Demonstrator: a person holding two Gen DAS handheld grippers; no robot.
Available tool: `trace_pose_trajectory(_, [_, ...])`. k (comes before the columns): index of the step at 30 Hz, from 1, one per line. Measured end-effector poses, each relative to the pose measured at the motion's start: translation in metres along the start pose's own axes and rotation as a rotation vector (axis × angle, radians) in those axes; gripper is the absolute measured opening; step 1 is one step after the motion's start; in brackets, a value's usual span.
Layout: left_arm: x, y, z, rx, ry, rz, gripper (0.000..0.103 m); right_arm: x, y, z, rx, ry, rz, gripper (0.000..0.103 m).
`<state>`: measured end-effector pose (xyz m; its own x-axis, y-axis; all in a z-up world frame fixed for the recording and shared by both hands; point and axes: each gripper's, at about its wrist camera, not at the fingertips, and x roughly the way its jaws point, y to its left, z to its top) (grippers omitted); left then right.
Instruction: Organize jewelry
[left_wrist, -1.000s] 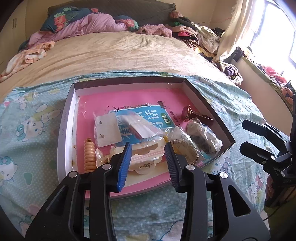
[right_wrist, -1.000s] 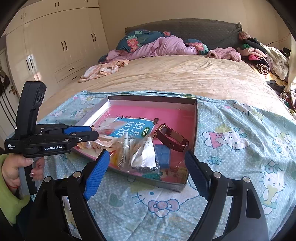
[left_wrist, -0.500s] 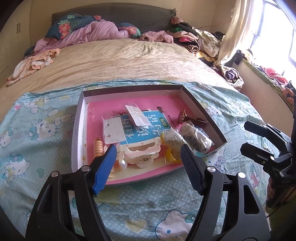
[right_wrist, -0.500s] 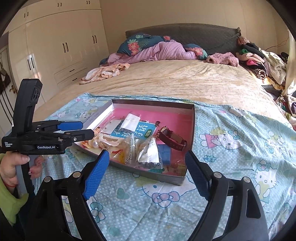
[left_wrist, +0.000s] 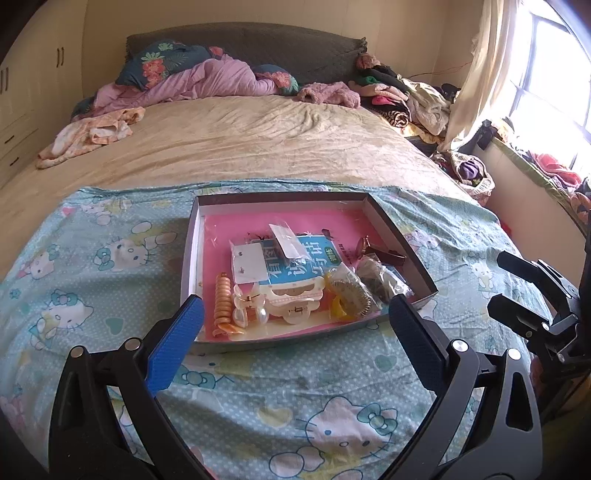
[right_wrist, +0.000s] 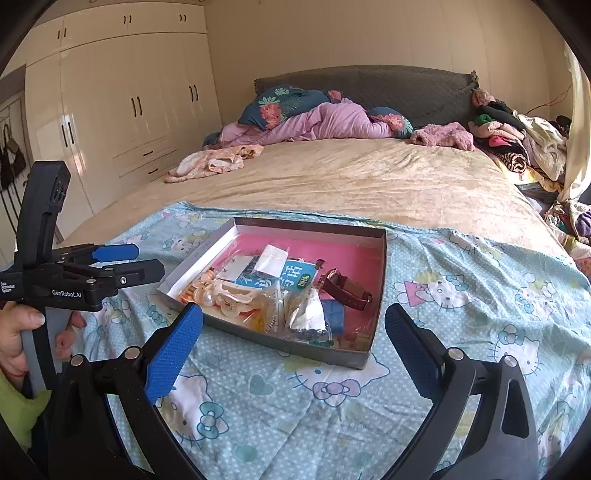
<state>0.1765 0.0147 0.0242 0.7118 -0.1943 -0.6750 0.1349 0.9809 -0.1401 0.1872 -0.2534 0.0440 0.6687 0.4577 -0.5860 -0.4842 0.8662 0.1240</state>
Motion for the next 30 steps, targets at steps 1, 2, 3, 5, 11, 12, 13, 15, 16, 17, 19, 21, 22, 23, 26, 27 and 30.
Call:
trace_pose_trajectory(1, [-0.005, -0.001, -0.002, -0.002, -0.007, 0.003, 0.093, -0.004, 0.001, 0.000, -0.002, -0.004, 0.000, 0.098])
trace_pose_trajectory(2, [-0.009, -0.001, -0.004, -0.005, -0.011, 0.007, 0.093, -0.008, 0.002, -0.001, -0.004, -0.010, 0.001, 0.098])
trace_pose_trajectory(3, [-0.013, -0.002, -0.005, -0.006, -0.015, 0.008, 0.093, -0.012, 0.003, -0.002, -0.005, -0.015, -0.001, 0.098])
trace_pose_trajectory(5, [-0.021, -0.003, -0.011, -0.011, -0.023, 0.011, 0.093, -0.021, 0.005, -0.004, -0.006, -0.025, -0.004, 0.098])
trace_pose_trajectory(11, [-0.043, -0.003, -0.032, -0.061, -0.035, -0.007, 0.093, -0.044, 0.014, -0.015, -0.030, -0.044, -0.016, 0.098])
trace_pose_trajectory(12, [-0.046, -0.003, -0.036, -0.066, -0.042, -0.007, 0.093, -0.047, 0.016, -0.018, -0.032, -0.046, -0.017, 0.098])
trace_pose_trajectory(13, [-0.049, -0.004, -0.040, -0.069, -0.046, 0.000, 0.093, -0.049, 0.017, -0.021, -0.031, -0.050, -0.017, 0.098])
trace_pose_trajectory(15, [-0.054, -0.005, -0.048, -0.072, -0.055, 0.011, 0.093, -0.052, 0.022, -0.027, -0.032, -0.045, -0.012, 0.098])
trace_pose_trajectory(16, [-0.056, -0.006, -0.052, -0.072, -0.056, 0.018, 0.093, -0.053, 0.024, -0.030, -0.037, -0.041, -0.016, 0.098])
trace_pose_trajectory(17, [-0.058, -0.008, -0.055, -0.069, -0.057, 0.023, 0.093, -0.054, 0.026, -0.034, -0.036, -0.039, -0.023, 0.098])
trace_pose_trajectory(19, [-0.062, -0.010, -0.062, -0.069, -0.069, 0.025, 0.093, -0.054, 0.028, -0.041, -0.021, -0.038, -0.025, 0.098])
trace_pose_trajectory(21, [-0.063, -0.013, -0.069, -0.067, -0.069, 0.026, 0.093, -0.055, 0.029, -0.050, -0.003, -0.029, -0.031, 0.098])
trace_pose_trajectory(22, [-0.062, -0.015, -0.073, -0.061, -0.064, 0.030, 0.093, -0.055, 0.031, -0.054, 0.003, -0.031, -0.036, 0.098])
trace_pose_trajectory(23, [-0.061, -0.016, -0.076, -0.055, -0.062, 0.035, 0.093, -0.056, 0.032, -0.058, 0.012, -0.036, -0.041, 0.098])
trace_pose_trajectory(26, [-0.058, -0.018, -0.087, -0.057, -0.058, 0.040, 0.093, -0.057, 0.032, -0.069, 0.050, -0.034, -0.045, 0.098])
trace_pose_trajectory(27, [-0.057, -0.019, -0.089, -0.056, -0.050, 0.040, 0.093, -0.056, 0.033, -0.072, 0.054, -0.028, -0.044, 0.098])
trace_pose_trajectory(30, [-0.055, -0.021, -0.094, -0.044, -0.050, 0.062, 0.093, -0.050, 0.036, -0.079, 0.057, 0.005, -0.040, 0.098])
